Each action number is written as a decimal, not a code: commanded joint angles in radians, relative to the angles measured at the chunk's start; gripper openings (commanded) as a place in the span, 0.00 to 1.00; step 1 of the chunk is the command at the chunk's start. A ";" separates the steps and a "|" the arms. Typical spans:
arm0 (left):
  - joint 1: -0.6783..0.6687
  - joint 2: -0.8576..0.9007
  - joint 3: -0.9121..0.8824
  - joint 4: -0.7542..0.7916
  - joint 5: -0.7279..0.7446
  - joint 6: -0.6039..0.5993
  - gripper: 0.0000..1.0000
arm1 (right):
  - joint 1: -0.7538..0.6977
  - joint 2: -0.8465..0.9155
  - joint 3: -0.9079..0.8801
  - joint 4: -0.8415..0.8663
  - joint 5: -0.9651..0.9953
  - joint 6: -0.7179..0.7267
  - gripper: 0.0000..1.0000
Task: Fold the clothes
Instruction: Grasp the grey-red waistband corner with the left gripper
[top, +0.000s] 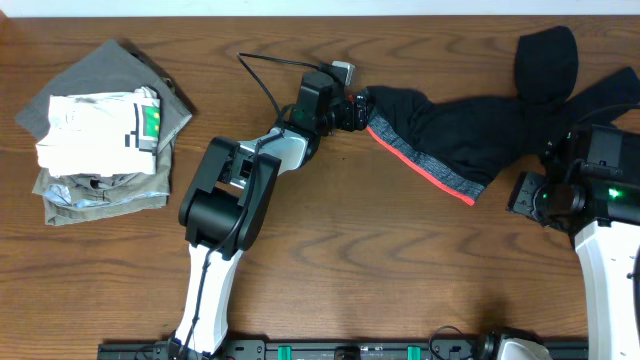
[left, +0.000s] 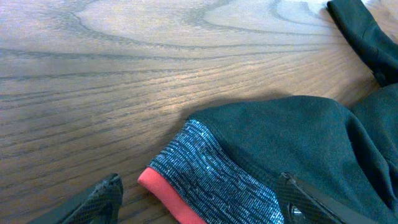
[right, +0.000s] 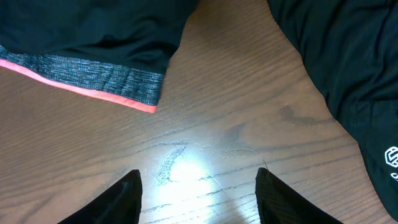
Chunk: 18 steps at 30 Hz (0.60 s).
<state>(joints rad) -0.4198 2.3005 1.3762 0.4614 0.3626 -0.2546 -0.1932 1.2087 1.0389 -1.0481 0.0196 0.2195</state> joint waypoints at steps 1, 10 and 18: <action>-0.001 0.025 0.001 0.005 -0.015 0.024 0.81 | -0.010 0.000 0.008 0.000 0.009 0.000 0.57; -0.021 0.089 0.002 0.040 0.028 0.039 0.73 | -0.010 0.000 0.008 -0.005 0.006 0.000 0.56; -0.018 0.085 0.003 0.058 0.129 0.039 0.32 | -0.010 0.000 0.008 -0.008 0.006 0.000 0.56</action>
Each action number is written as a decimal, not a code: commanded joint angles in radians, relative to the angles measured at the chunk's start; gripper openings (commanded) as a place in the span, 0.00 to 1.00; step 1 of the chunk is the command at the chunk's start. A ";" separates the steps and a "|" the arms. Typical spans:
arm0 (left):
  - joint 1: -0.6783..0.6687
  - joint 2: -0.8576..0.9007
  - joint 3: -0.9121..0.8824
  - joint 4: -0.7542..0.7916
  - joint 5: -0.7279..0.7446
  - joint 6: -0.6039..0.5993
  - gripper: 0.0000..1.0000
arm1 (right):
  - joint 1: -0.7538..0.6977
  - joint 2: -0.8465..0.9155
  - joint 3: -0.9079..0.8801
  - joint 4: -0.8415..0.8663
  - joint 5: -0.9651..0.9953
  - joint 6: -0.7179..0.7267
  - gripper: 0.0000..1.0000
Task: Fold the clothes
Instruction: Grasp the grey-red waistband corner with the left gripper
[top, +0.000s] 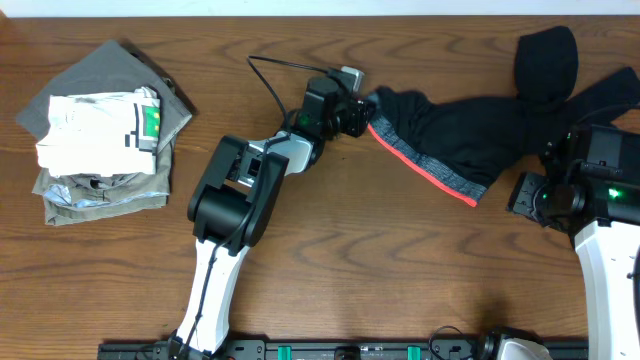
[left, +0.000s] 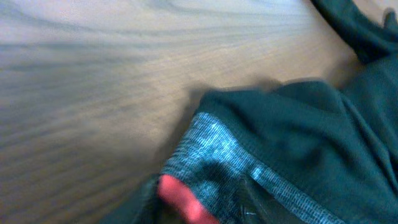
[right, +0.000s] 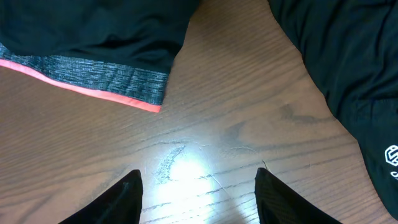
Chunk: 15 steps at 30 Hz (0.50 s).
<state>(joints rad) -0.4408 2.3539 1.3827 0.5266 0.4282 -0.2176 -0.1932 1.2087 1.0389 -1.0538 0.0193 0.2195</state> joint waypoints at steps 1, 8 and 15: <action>0.009 0.029 -0.004 -0.009 0.072 0.002 0.14 | -0.010 0.000 0.008 -0.003 0.006 0.000 0.56; 0.090 -0.024 -0.004 -0.013 0.149 -0.072 0.06 | -0.010 0.000 0.008 -0.004 0.006 0.000 0.56; 0.190 -0.178 -0.004 -0.159 0.162 -0.072 0.06 | -0.010 0.000 0.008 -0.005 0.007 0.000 0.56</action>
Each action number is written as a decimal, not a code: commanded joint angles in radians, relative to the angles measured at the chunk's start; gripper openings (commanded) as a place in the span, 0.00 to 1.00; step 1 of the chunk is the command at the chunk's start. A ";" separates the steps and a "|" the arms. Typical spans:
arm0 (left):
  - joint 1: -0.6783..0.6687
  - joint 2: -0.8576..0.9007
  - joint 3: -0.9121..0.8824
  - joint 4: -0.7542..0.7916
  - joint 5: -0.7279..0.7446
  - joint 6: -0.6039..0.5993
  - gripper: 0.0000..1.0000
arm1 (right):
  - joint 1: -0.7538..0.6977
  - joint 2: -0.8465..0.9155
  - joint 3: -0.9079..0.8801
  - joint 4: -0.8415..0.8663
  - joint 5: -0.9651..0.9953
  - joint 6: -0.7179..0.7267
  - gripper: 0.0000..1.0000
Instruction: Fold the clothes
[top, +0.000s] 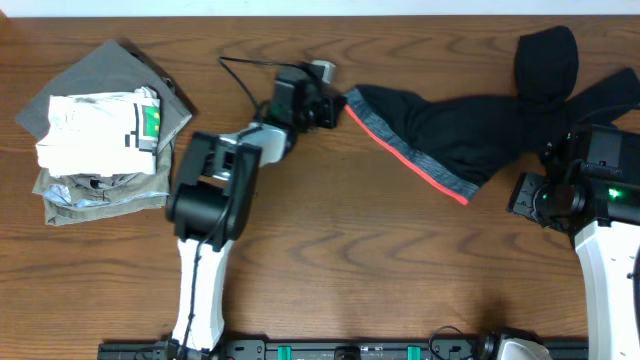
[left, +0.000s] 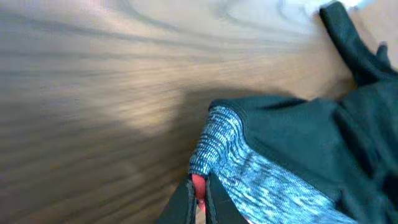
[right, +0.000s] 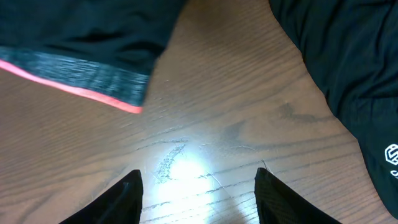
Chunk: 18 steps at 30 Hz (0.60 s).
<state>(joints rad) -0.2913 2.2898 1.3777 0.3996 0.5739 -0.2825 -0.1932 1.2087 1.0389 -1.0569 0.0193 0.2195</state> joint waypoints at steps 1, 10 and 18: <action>0.054 -0.134 0.001 -0.055 0.016 -0.007 0.06 | -0.010 0.000 0.008 -0.002 0.007 0.000 0.56; 0.244 -0.286 0.001 -0.182 -0.137 0.037 0.06 | -0.010 0.000 0.008 -0.002 0.007 0.000 0.57; 0.305 -0.294 0.001 -0.391 -0.076 -0.019 0.98 | -0.010 0.000 0.008 -0.002 0.007 0.000 0.57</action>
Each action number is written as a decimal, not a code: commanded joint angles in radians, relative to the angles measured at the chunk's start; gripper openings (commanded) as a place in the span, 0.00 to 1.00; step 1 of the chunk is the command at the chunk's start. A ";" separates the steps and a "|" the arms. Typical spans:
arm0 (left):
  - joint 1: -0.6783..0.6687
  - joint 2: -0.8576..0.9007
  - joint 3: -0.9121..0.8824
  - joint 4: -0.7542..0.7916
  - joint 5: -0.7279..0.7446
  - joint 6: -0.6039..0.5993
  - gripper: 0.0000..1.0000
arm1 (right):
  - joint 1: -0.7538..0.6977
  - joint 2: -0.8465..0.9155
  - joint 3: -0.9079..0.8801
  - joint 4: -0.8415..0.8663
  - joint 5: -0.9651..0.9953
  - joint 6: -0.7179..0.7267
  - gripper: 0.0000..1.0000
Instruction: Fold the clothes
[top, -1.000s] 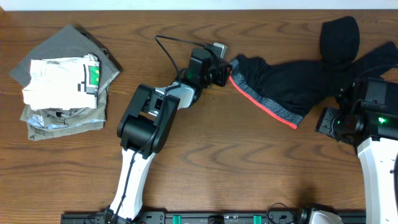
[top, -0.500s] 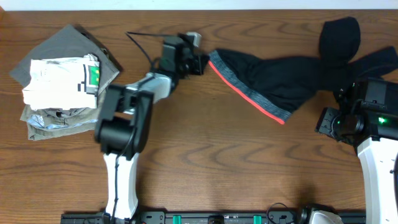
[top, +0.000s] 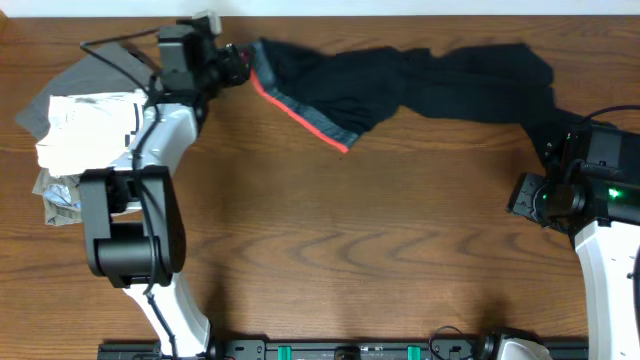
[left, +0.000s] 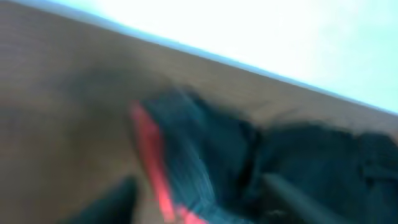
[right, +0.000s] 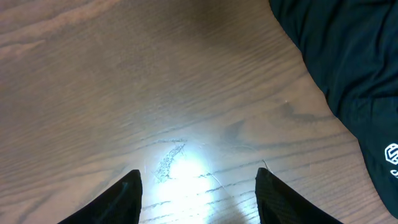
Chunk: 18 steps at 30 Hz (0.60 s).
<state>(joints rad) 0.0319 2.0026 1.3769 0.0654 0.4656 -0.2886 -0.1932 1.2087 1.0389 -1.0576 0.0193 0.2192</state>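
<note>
A black garment with a grey waistband edged in red lies stretched along the table's far edge, reaching to the right arm. My left gripper is at the far left, right beside the waistband's corner. The left wrist view is badly blurred: the red edge and dark cloth lie between the gripper's two fingers, which look apart. My right gripper stands open over bare wood. The garment's other end, with a white logo, lies to its right.
A pile of folded clothes, grey under white, sits at the left, just below the left gripper. The left arm's cable loops over the pile's top. The wooden table ends at a white wall close behind the garment.
My left gripper has gone from the top middle to the far top left. The waistband went with it, and the garment now lies stretched out. The waistband has left the right wrist view. The left fingers look apart.
My left gripper first stood open with its fingers on either side of the waistband corner at the top middle. Then it was closing on the corner, then shut on it and further left. Now the garment is drawn out leftward along the far edge. The right arm stayed put, open.
</note>
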 joint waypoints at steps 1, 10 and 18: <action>-0.025 -0.007 0.002 -0.113 0.056 -0.013 0.98 | -0.010 0.000 0.008 0.000 0.007 0.000 0.57; -0.165 -0.007 0.002 -0.494 0.088 0.076 0.98 | -0.010 0.000 0.008 0.006 0.007 0.000 0.58; -0.357 -0.007 0.002 -0.632 -0.141 0.249 0.98 | -0.010 0.000 0.007 0.010 0.007 -0.012 0.58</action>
<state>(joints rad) -0.2733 2.0029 1.3743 -0.5491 0.4694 -0.1402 -0.1932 1.2087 1.0389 -1.0500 0.0196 0.2188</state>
